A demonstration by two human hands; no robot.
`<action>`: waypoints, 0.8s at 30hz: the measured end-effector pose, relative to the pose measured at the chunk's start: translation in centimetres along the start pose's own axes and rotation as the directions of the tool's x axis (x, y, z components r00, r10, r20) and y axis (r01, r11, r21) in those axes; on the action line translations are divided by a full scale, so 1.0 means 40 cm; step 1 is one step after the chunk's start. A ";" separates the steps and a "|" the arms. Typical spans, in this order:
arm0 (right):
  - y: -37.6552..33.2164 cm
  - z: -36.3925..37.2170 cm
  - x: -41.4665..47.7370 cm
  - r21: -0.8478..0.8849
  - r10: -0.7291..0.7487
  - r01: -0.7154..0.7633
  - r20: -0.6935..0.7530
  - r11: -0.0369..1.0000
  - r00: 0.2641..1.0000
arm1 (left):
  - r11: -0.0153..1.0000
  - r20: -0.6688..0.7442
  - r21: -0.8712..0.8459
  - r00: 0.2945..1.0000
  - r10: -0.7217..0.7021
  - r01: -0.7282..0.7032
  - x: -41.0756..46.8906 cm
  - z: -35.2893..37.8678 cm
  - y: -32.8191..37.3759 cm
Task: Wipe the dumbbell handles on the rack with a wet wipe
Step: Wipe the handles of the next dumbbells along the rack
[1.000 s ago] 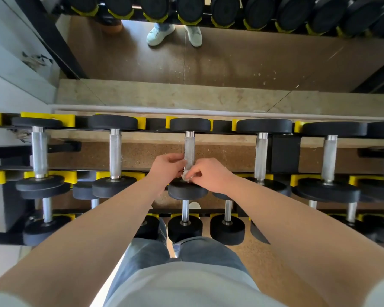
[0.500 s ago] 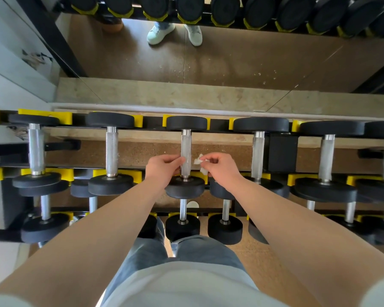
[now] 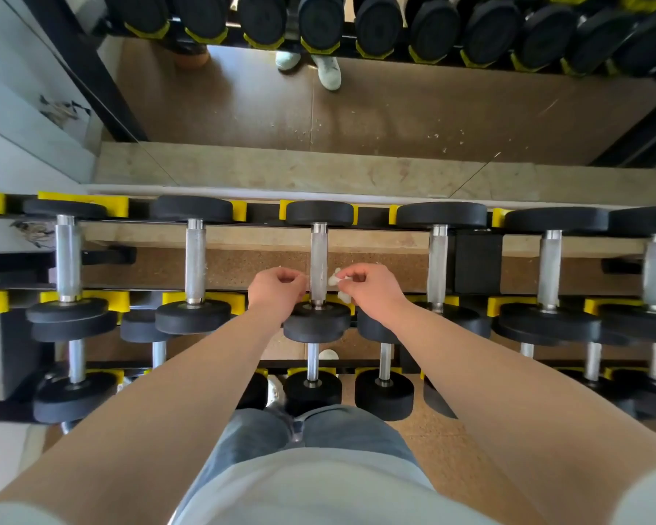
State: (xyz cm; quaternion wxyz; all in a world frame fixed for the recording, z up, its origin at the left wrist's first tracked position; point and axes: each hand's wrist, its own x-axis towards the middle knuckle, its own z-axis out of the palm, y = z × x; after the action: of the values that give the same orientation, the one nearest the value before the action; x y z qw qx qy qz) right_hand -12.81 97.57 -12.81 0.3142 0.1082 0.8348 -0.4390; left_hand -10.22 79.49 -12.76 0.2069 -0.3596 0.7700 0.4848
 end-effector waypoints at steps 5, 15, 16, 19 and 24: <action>-0.001 0.003 -0.038 -0.006 0.020 -0.020 -0.032 1.000 0.999 | 0.999 0.022 -0.036 1.000 -0.001 0.002 -0.011 -0.035 -0.014; -0.038 0.053 -0.146 -0.055 0.006 -0.015 -0.160 0.998 0.987 | 0.988 0.169 -0.120 0.979 0.116 -0.096 -0.064 -0.103 -0.040; -0.041 0.057 -0.158 -0.058 0.001 -0.011 -0.171 0.998 0.985 | 0.987 0.181 -0.118 0.975 0.132 -0.111 -0.071 -0.106 -0.040; -0.046 0.065 -0.194 -0.054 -0.012 0.002 -0.193 0.999 0.981 | 0.984 0.227 -0.109 0.960 0.165 -0.144 -0.094 -0.105 -0.039; -0.051 0.053 -0.247 -0.043 -0.024 0.015 -0.227 0.999 0.973 | 0.980 0.268 -0.113 0.944 0.190 -0.165 -0.132 -0.080 -0.019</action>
State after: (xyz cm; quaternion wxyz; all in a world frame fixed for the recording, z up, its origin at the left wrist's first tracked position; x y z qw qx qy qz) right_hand -5.15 95.62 -6.21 0.2142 0.1433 0.8751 -0.4096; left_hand -6.08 78.26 -8.27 0.2518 -0.2262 0.7402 0.5810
